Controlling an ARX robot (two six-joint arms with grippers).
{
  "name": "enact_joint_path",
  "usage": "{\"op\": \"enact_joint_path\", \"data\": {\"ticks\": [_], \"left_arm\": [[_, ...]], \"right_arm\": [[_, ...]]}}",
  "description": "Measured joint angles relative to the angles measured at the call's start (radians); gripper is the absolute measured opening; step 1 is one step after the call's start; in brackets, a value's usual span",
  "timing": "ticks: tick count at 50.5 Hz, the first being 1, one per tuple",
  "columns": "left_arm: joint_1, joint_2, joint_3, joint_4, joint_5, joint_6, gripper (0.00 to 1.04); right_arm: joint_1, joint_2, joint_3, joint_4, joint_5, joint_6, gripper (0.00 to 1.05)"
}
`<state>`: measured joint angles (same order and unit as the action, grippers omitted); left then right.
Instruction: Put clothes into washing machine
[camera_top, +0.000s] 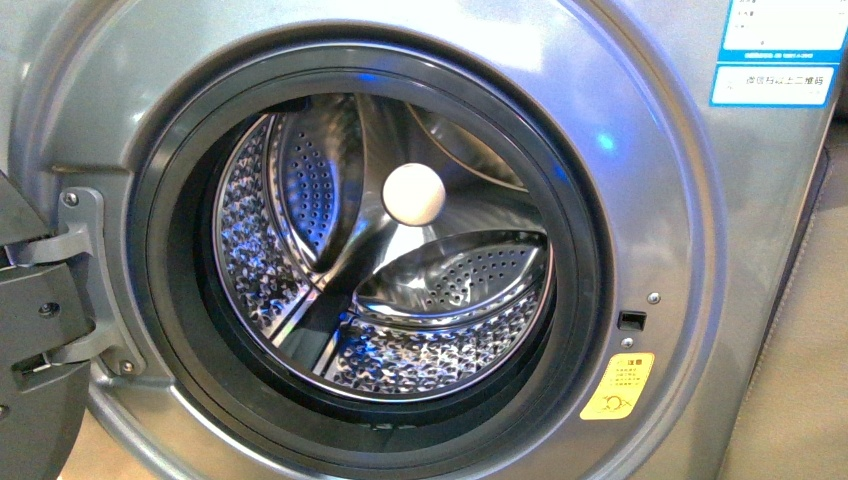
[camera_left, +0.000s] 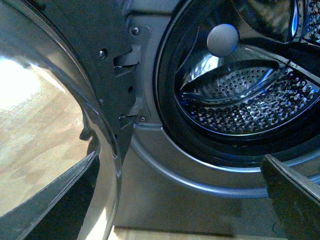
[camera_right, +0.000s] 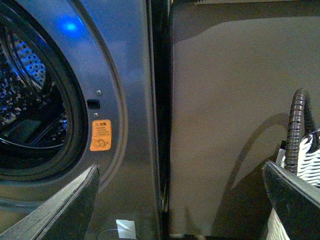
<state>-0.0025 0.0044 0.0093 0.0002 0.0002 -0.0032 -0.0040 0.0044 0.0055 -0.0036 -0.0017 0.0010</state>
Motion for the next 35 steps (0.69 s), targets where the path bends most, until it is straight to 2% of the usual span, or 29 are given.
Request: {"op": "enact_joint_path", "data": {"ticks": [35], "left_arm": [[0.0,0.0,0.0,0.0,0.0,0.0,0.98]], "right_arm": [[0.0,0.0,0.0,0.0,0.0,0.0,0.97]]}}
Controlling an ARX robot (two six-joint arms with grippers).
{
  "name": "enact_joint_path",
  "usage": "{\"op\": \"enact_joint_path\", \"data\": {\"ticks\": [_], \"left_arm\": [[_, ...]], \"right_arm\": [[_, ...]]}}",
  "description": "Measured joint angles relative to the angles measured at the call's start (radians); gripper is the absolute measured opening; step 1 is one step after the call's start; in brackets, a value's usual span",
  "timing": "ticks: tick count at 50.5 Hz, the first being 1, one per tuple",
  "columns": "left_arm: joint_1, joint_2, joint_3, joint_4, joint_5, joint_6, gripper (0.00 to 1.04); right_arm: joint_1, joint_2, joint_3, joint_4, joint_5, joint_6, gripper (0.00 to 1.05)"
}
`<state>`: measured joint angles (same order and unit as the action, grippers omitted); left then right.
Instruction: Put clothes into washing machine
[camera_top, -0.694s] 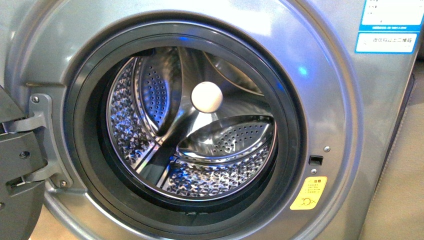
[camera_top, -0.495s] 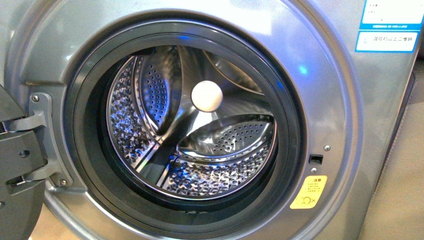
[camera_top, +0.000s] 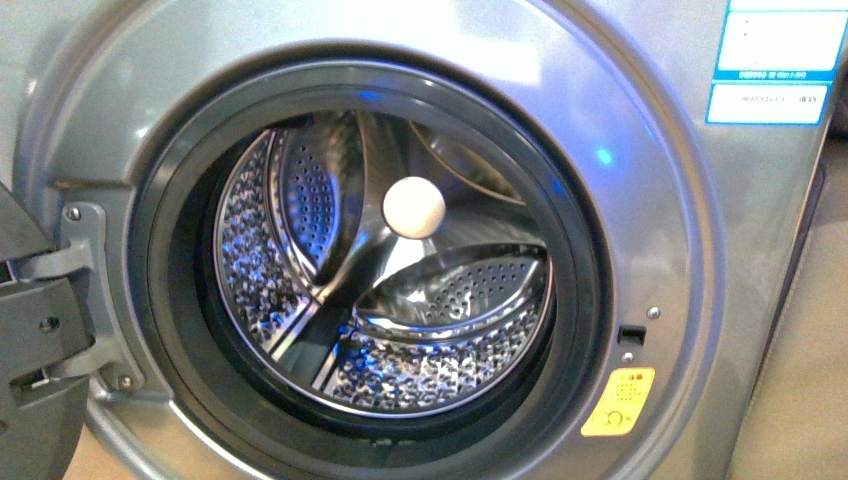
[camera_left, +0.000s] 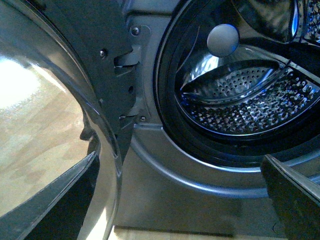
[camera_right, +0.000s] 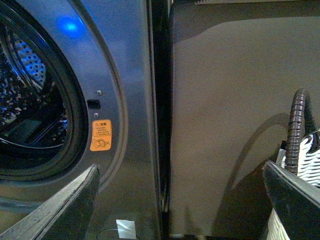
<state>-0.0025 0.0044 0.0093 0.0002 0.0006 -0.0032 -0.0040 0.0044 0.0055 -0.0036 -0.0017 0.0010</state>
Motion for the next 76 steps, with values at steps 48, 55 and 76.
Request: {"op": "enact_joint_path", "data": {"ticks": [48,55,76], "left_arm": [[0.0,0.0,0.0,0.0,0.0,0.0,0.98],[0.0,0.0,0.0,0.0,0.0,0.0,0.98],[0.0,0.0,0.0,0.0,0.0,0.0,0.98]], "right_arm": [[-0.235,0.153,0.015,0.2,-0.158,0.117,0.97],[-0.38,0.273,0.054,0.303,-0.283,0.131,0.97],[-0.589,0.537,0.143,0.493,-0.463,0.138,0.97]]}}
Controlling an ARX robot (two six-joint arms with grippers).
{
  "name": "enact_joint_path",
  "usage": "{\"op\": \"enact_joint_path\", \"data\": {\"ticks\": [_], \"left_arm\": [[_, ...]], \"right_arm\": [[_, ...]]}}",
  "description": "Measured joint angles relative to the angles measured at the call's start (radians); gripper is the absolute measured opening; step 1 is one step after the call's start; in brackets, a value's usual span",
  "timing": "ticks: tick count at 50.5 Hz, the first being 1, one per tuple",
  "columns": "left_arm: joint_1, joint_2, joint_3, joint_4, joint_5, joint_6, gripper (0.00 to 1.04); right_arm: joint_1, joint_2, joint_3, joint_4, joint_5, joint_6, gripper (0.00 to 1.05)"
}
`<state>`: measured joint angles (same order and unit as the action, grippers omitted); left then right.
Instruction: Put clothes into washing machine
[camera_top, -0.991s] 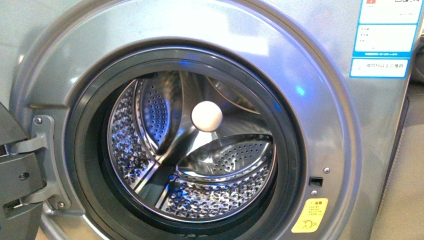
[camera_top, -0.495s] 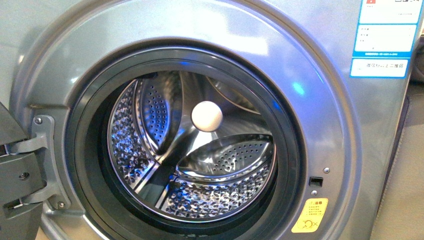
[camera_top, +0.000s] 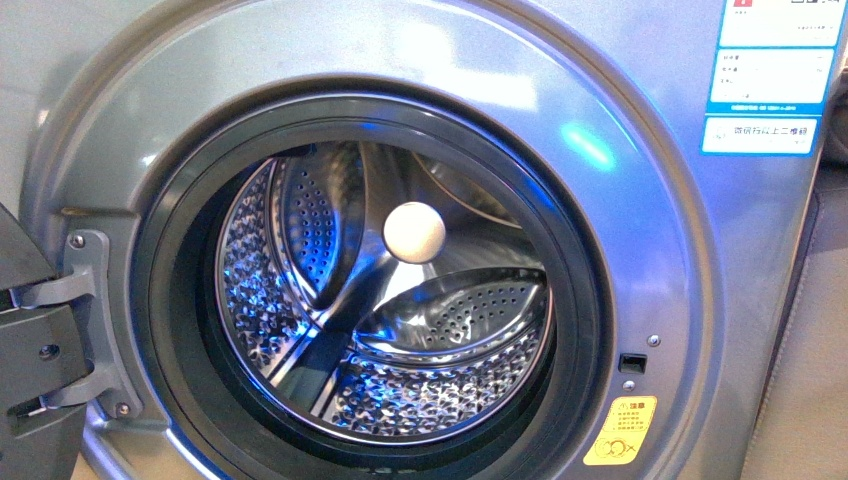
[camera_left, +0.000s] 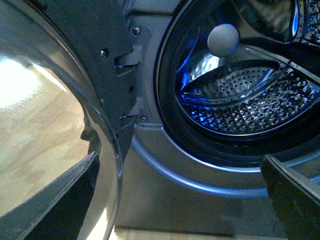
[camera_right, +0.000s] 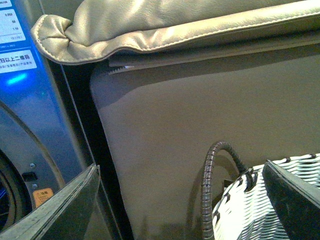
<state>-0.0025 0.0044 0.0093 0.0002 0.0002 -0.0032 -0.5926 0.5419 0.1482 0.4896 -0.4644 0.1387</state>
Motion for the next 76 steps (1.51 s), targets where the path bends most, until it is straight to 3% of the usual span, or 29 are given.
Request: {"op": "enact_joint_path", "data": {"ticks": [20,38,48,59,76], "left_arm": [[0.0,0.0,0.0,0.0,0.0,0.0,0.98],[0.0,0.0,0.0,0.0,0.0,0.0,0.98],[0.0,0.0,0.0,0.0,0.0,0.0,0.98],[0.0,0.0,0.0,0.0,0.0,0.0,0.98],[0.0,0.0,0.0,0.0,0.0,0.0,0.98]], "right_arm": [[-0.078,0.33,0.232,0.046,-0.035,0.017,0.97],[-0.289,0.63,0.431,-0.151,-0.158,0.011,0.97],[-0.394,0.813,0.476,-0.262,-0.188,-0.104,0.97],[-0.474,0.989,0.504,-0.273,-0.159,-0.229,0.97],[-0.474,1.299,0.542,-0.174,-0.065,-0.271,0.97]]}}
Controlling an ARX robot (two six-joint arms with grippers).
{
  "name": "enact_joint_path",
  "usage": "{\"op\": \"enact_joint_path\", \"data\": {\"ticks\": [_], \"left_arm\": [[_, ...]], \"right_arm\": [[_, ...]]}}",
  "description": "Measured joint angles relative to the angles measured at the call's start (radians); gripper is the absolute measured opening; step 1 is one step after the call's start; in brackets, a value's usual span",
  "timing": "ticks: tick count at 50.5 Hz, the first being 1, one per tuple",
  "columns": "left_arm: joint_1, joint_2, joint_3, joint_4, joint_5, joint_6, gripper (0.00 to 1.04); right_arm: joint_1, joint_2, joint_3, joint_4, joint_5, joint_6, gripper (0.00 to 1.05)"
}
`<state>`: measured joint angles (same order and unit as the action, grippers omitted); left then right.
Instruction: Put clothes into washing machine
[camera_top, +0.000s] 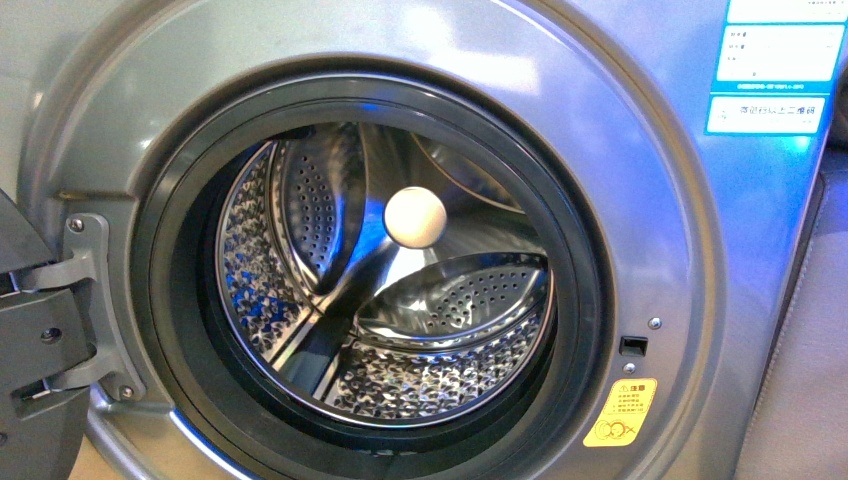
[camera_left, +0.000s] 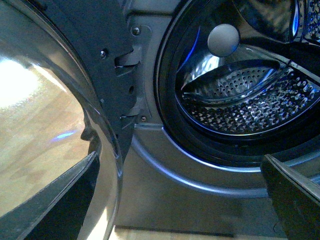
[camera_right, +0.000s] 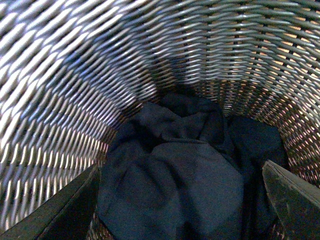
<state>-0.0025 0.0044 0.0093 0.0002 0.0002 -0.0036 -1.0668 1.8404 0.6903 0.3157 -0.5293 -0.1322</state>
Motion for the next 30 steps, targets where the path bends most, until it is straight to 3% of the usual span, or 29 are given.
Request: {"op": "enact_joint_path", "data": {"ticks": [30], "left_arm": [[0.0,0.0,0.0,0.0,0.0,0.0,0.98]], "right_arm": [[0.036,0.556,0.207,0.152,0.124,0.055,0.97]]}}
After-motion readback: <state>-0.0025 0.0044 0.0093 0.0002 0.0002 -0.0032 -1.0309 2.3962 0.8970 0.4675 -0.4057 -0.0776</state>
